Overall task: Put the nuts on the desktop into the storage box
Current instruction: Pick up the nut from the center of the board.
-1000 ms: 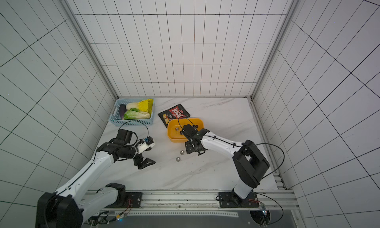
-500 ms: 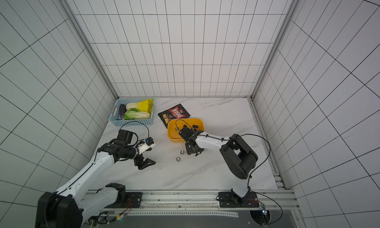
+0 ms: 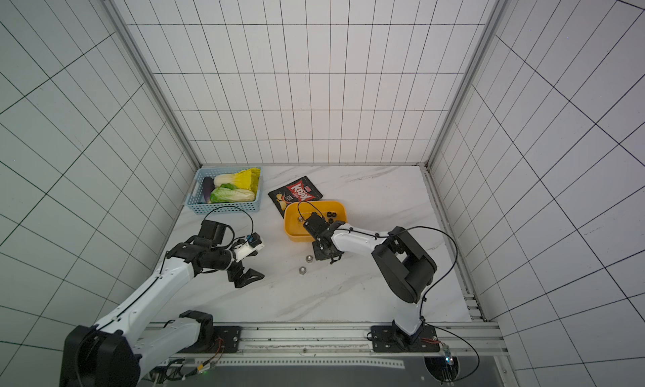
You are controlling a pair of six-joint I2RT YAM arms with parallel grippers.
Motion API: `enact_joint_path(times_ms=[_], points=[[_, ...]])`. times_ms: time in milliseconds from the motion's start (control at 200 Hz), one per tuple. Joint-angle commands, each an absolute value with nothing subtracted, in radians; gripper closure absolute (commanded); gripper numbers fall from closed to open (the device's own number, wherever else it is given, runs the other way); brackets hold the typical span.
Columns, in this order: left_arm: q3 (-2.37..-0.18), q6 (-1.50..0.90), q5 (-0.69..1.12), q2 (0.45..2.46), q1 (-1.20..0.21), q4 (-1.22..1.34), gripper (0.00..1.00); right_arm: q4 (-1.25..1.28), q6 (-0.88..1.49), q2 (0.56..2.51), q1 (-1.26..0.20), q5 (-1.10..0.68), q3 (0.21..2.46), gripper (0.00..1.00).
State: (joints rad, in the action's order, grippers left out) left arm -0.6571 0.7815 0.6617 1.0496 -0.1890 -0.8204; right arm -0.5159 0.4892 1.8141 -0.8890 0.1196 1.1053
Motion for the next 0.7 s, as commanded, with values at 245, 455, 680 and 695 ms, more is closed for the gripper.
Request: enact_joint_path(times_ms=[245, 455, 680, 695], points=[[-0.648, 0.778, 0.661, 1.046, -0.196, -0.808, 0.02, -0.531, 0.468, 1.858, -0.87, 0.127, 1.118, 0.66], [-0.647, 0.78, 0.66, 1.049, -0.2, -0.811, 0.02, -0.512, 0.441, 1.874, -0.868, 0.112, 1.123, 0.69], [-0.65, 0.78, 0.65, 1.06, -0.222, -0.811, 0.02, -0.508, 0.421, 1.856, -0.864, 0.1, 1.113, 0.78], [-0.65, 0.781, 0.65, 1.06, -0.224, -0.811, 0.02, -0.509, 0.42, 1.852, -0.864, 0.1, 1.111, 0.79]])
